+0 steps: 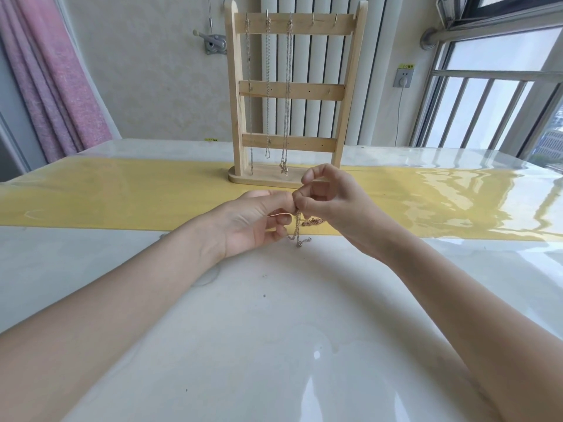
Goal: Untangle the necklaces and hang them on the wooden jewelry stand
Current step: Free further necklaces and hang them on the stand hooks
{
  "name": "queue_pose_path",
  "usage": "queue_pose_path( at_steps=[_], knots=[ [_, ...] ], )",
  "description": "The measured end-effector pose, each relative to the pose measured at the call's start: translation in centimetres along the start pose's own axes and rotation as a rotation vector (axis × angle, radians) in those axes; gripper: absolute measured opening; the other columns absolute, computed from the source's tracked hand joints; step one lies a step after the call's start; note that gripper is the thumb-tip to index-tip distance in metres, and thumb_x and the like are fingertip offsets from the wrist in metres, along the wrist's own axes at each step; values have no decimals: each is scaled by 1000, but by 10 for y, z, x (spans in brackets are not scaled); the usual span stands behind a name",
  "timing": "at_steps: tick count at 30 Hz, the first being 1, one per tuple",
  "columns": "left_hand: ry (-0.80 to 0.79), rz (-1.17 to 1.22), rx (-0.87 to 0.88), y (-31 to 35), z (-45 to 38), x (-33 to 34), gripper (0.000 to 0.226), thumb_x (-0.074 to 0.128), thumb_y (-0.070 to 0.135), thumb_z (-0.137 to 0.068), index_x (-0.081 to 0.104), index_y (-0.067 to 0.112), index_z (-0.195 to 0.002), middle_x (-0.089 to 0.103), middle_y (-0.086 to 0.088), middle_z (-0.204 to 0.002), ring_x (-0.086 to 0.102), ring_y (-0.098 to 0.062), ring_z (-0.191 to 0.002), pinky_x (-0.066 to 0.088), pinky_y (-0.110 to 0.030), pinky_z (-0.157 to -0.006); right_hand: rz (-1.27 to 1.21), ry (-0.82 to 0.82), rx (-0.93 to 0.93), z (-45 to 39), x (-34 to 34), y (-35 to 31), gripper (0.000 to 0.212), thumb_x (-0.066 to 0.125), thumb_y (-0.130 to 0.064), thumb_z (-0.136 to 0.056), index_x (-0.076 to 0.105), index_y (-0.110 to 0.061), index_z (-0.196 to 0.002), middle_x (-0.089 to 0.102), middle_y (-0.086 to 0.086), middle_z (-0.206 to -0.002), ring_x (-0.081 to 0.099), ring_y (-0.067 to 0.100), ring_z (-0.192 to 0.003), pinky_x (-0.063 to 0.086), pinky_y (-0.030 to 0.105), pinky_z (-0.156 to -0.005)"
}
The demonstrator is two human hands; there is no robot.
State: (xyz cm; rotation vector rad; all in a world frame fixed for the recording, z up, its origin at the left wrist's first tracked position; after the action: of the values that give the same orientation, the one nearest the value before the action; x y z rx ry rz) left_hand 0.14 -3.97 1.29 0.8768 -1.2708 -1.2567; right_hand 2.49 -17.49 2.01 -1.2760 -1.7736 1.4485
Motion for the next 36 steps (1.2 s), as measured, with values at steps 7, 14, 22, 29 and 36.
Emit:
queue_pose_path(
  at_steps=[7,14,22,29,36],
  knots=[
    [-47,133,-81,2,3,2,24,56,-3,-76,63,11,-58,54,0,-55,38,-6,-43,34,-13,-41,-28,-15,-72,-1,-1,-3,29,57,12,-86,43,-13,-94,58,1,-71,53,16,-63,44,25,-66],
    [27,86,-91,1,2,0,19,44,-2,-84,52,11,-72,52,1,-56,34,-6,-43,32,-13,-40,111,-46,-102,1,0,-8,34,60,10,-85,45,-19,-96,56,-1,-86,55,13,-73,45,31,-64],
    [72,-56,-13,0,-1,-4,29,48,-5,-86,46,12,-63,39,3,-50,36,-6,-42,33,-15,-39,479,-125,-210,0,5,-8,39,64,9,-80,46,-17,-103,53,-2,-91,53,2,-63,47,25,-64],
    [199,-457,102,4,-1,-15,11,56,2,-87,57,13,-87,52,0,-69,47,-11,-61,45,-16,-49,706,-153,-126,-2,-4,-2,17,64,0,-83,67,-17,-87,63,-6,-74,55,0,-64,43,11,-61],
    [-46,-1019,185,0,1,-17,19,66,13,-83,70,32,-84,59,3,-86,53,-18,-68,43,-19,-54,940,-273,0,2,-4,4,7,73,-14,-81,76,-13,-87,58,-11,-70,62,16,-73,49,26,-68]
  ],
)
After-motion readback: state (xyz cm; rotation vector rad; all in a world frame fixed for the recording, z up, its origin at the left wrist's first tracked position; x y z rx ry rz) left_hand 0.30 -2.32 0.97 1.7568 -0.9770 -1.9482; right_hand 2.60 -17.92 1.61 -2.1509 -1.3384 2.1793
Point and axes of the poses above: each hand's wrist, its own z-axis away from the middle knuckle, its own x-axis out of the palm, y = z × x, the point moved 2 cm from there along -z, towards the middle knuckle
